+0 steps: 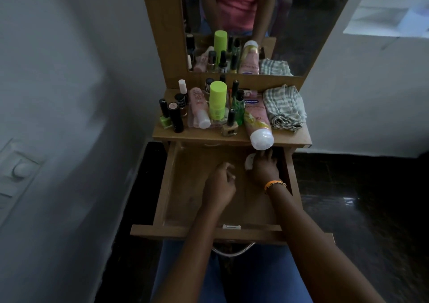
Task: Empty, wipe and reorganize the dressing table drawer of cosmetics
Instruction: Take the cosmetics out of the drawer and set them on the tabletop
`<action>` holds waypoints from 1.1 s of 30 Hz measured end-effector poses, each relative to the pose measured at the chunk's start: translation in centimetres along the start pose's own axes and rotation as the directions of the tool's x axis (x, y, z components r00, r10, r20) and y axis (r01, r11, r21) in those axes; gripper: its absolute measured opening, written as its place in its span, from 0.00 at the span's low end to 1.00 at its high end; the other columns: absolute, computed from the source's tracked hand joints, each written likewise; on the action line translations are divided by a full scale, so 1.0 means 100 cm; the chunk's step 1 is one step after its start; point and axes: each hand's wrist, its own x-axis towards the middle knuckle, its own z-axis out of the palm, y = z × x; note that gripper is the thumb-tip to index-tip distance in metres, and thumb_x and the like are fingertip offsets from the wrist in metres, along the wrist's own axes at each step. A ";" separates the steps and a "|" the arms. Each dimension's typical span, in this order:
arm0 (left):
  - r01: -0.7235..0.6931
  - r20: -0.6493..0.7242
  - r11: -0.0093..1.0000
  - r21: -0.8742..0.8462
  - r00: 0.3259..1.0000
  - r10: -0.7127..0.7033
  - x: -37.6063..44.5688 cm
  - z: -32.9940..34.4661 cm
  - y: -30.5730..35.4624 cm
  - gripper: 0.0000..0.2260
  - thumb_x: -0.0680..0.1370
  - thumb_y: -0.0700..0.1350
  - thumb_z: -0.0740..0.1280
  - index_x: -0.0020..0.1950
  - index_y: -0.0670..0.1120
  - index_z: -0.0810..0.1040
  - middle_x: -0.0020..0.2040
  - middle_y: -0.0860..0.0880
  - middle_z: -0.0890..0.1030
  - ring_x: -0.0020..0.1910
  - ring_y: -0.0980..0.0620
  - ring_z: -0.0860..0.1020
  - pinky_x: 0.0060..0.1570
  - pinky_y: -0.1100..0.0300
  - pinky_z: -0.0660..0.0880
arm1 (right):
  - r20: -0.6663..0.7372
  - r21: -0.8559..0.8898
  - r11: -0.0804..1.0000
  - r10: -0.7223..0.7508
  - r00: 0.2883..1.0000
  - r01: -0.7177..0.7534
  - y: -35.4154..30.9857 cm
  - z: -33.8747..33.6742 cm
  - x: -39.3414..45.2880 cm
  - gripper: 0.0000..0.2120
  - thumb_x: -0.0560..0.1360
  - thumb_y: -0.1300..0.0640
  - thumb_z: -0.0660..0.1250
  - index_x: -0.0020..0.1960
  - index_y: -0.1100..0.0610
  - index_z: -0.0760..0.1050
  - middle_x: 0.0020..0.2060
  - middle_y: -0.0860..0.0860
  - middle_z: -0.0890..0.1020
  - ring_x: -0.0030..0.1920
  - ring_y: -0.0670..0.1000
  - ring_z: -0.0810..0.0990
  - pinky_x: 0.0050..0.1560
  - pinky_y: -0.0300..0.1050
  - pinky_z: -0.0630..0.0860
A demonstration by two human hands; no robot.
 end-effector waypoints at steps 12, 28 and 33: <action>-0.072 -0.198 0.997 -0.020 0.978 0.067 0.000 0.004 -0.001 0.09 0.75 0.37 0.62 0.52 0.48 0.76 0.42 0.54 0.77 0.39 0.57 0.75 0.34 0.65 0.68 | -0.022 0.402 0.860 -0.333 0.943 0.313 -0.001 -0.124 -0.109 0.22 0.65 0.51 0.75 0.54 0.52 0.70 0.52 0.46 0.71 0.52 0.48 0.73 0.48 0.42 0.73; -0.094 -0.161 0.985 0.145 0.980 0.117 -0.004 0.003 0.001 0.06 0.79 0.44 0.62 0.54 0.48 0.76 0.53 0.51 0.80 0.50 0.52 0.78 0.44 0.62 0.72 | -0.331 0.278 0.928 -0.151 0.932 0.249 -0.040 -0.157 0.036 0.23 0.68 0.52 0.73 0.57 0.63 0.75 0.57 0.59 0.78 0.56 0.57 0.76 0.49 0.44 0.68; -0.064 -0.162 0.980 0.187 0.982 0.095 -0.004 0.000 0.004 0.10 0.81 0.50 0.58 0.54 0.48 0.76 0.53 0.51 0.80 0.49 0.54 0.78 0.42 0.63 0.67 | -0.329 0.327 0.901 -0.175 0.928 0.286 -0.039 -0.155 0.036 0.16 0.71 0.58 0.70 0.57 0.63 0.77 0.57 0.58 0.80 0.57 0.56 0.77 0.47 0.41 0.67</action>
